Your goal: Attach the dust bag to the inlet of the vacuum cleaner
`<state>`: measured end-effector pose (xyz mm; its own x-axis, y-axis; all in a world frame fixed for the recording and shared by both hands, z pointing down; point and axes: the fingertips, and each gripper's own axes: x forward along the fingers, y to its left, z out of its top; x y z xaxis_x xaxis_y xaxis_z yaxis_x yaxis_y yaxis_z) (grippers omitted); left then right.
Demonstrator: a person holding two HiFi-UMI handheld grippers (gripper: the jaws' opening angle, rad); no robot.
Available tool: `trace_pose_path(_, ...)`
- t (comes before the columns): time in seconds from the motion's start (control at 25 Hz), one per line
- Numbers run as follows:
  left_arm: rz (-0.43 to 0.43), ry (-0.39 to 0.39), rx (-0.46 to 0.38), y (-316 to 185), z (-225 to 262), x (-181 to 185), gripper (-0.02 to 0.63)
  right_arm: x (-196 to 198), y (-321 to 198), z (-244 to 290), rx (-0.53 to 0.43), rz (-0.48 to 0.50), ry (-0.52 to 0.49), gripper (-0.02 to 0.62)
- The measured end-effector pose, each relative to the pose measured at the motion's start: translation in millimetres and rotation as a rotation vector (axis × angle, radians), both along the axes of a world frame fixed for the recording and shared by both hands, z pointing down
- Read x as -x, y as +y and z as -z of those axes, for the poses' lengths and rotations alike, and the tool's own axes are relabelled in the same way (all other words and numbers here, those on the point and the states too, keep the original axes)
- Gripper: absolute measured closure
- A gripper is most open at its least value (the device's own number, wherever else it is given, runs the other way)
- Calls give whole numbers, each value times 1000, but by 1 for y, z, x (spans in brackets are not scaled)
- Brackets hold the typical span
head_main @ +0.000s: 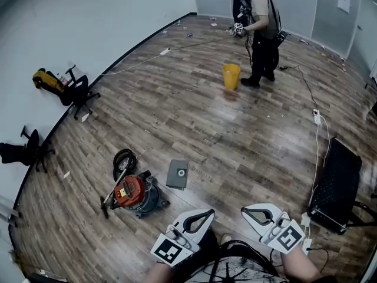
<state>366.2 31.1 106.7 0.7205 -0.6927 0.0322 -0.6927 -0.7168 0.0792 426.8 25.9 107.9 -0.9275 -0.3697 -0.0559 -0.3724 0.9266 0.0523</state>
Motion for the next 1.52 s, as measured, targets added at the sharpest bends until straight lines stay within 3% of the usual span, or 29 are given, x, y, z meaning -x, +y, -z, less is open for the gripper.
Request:
trace_pose_path(0.32,-6,31,-46,-89,3,42,603,54,-88,10,-9,27,5,589)
trace_pose_path(0.56,-34,-43,-60,-156,5,88,603,112,-158,36,-41,60,8,589)
trace_pose_path(0.72,-36,-54,-30,-184,-1,116,603,145,-188,28,-26,80,20,589)
trace_pose_path(1.0,7,-54,-61,-221,1,178,603,199,-224,22,-29,110,24,589)
trace_pose_path(1.2,51,-5,-59,-244,0,201,603,214,-250,21,-33,116,16,589)
trace_pose_path(1.52,70,-42,-51,-310,-9,198,603,207,-321,4,-3,125,-8,589)
